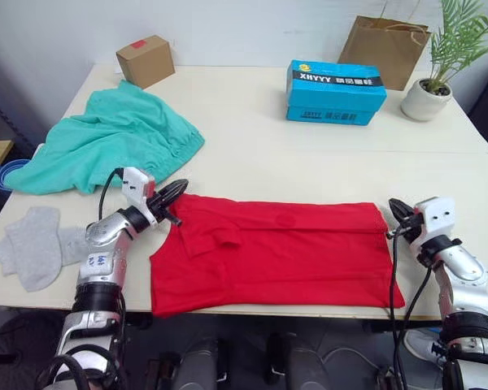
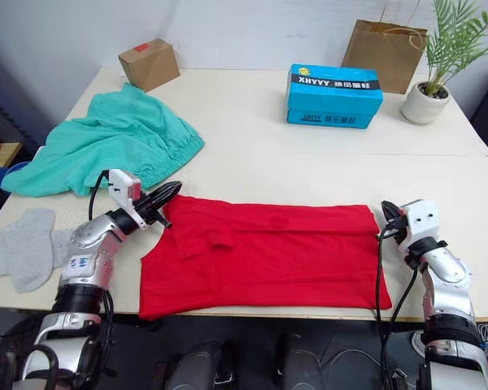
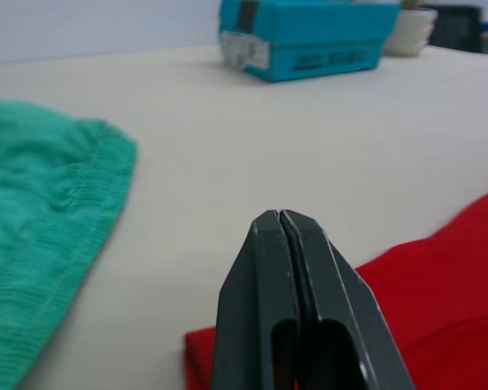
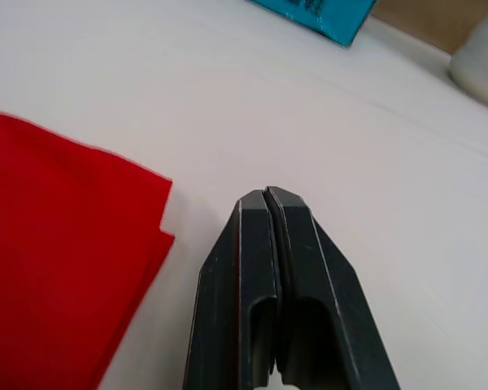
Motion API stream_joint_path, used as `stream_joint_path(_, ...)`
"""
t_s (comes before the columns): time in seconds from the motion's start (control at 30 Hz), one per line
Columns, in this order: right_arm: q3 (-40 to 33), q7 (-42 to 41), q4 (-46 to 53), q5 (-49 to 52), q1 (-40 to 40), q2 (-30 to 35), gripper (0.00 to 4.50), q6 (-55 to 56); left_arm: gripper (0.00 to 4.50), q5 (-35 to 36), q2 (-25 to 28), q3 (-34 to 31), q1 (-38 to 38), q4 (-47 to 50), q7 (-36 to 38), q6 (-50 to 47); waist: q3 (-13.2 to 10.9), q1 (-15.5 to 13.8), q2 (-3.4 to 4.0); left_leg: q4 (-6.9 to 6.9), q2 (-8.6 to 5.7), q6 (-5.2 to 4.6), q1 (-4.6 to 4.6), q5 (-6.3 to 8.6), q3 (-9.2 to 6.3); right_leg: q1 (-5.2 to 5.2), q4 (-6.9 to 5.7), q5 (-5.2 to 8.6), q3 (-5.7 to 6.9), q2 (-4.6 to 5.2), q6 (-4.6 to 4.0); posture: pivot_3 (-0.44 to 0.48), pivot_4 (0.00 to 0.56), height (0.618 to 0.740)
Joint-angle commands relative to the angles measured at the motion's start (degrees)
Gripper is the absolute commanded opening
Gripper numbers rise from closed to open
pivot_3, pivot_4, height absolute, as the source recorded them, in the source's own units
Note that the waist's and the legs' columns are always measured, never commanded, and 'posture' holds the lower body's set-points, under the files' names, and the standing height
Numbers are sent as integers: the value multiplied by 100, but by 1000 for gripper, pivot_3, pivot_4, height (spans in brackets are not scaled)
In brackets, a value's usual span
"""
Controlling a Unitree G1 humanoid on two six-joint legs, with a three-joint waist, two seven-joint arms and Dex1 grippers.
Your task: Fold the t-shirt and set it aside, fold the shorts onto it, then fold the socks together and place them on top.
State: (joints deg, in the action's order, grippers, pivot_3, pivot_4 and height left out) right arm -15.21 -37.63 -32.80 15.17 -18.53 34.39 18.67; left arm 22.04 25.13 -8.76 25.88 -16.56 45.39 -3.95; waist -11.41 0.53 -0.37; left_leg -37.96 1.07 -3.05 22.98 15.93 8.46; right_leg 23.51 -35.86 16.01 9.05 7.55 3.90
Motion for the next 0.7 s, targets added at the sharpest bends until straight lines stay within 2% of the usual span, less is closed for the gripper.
stream_joint_path(0.03, 126, -385, 1006, 291, 197, -31, 0, -282, 17, 242, 273, 265, -356, 986, 548, -485, 0, 12, 0, 0, 0, 0, -1, 0, 0, -1, -1, 0, 0, 0, 0, 0, 150, 740)
stream_joint_path(0.13, 694, -497, 1838, 60, 421, -227, 0, -615, 17, -35, 567, 825, -882, 1578, 840, -835, 1, 63, 2, 4, 3, 3, -5, 2, -1, -2, -1, 1, -2, -1, -1, 0, 150, 740)
stream_joint_path(0.27, 913, -287, 1758, -276, 466, -379, 0, -660, 17, -261, 497, 799, -1180, 1757, 203, -1117, -2, 67, 4, 7, 2, 8, -1, 6, -3, 3, 0, 1, -2, 0, -2, 0, 150, 740)
stream_joint_path(0.37, 800, -211, 1497, -300, 454, -346, 0, -641, 17, -349, 579, 710, -1365, 1748, 65, -1150, -2, 22, 4, 7, -1, 6, 5, 7, -6, 9, 0, 1, -2, 7, -2, 0, 150, 740)
stream_joint_path(0.53, 351, -389, 973, -66, 524, 12, 0, -645, 17, -390, 960, 398, -1654, 1448, 296, -828, -2, -12, 5, 7, -1, 6, 2, 9, -5, 8, 2, 1, -2, 6, -3, 0, 150, 740)
stream_joint_path(0.7, -143, -1226, 1231, 824, 649, 328, 0, -1176, 17, 208, 1175, -60, -1847, 1640, 907, -649, -4, -28, 9, 7, 3, 28, 3, 27, -6, 9, 6, 3, -1, 6, -5, 0, 150, 740)
